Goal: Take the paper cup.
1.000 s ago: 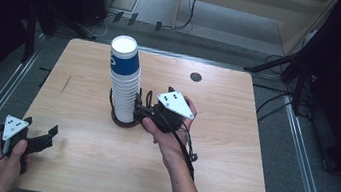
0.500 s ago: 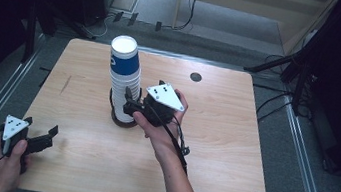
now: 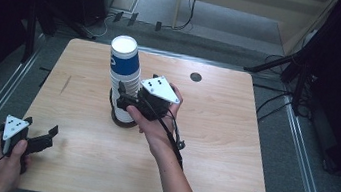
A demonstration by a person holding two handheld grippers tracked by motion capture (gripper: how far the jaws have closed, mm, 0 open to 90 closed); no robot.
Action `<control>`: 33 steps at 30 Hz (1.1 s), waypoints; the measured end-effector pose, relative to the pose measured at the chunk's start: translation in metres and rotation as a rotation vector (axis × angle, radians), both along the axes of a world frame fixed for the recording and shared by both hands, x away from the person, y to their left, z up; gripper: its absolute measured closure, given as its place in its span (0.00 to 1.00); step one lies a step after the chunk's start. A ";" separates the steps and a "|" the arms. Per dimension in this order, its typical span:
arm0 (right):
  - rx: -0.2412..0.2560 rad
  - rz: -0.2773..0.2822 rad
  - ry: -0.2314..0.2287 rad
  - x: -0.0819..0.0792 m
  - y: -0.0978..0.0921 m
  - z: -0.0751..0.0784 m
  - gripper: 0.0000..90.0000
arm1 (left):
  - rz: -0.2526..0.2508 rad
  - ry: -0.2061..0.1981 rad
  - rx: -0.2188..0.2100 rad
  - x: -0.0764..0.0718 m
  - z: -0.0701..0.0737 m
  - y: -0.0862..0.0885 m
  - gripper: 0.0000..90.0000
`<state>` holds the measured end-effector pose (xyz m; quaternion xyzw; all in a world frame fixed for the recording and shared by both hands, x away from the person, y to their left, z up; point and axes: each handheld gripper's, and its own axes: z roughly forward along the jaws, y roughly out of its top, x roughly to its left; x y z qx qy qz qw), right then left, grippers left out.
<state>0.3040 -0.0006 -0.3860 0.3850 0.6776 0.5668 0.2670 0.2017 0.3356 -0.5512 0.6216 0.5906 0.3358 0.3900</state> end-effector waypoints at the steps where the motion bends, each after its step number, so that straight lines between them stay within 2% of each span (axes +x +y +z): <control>1: 0.000 0.000 0.000 0.000 0.000 0.000 0.07 | 0.000 0.000 0.000 0.000 0.000 0.000 0.11; 24: 0.033 0.013 0.001 0.011 0.021 0.013 0.05 | -0.002 0.004 0.002 0.000 0.000 0.000 0.11; 33: 0.018 0.006 -0.009 0.019 0.031 0.015 0.04 | -0.001 0.004 0.000 0.000 0.000 0.000 0.11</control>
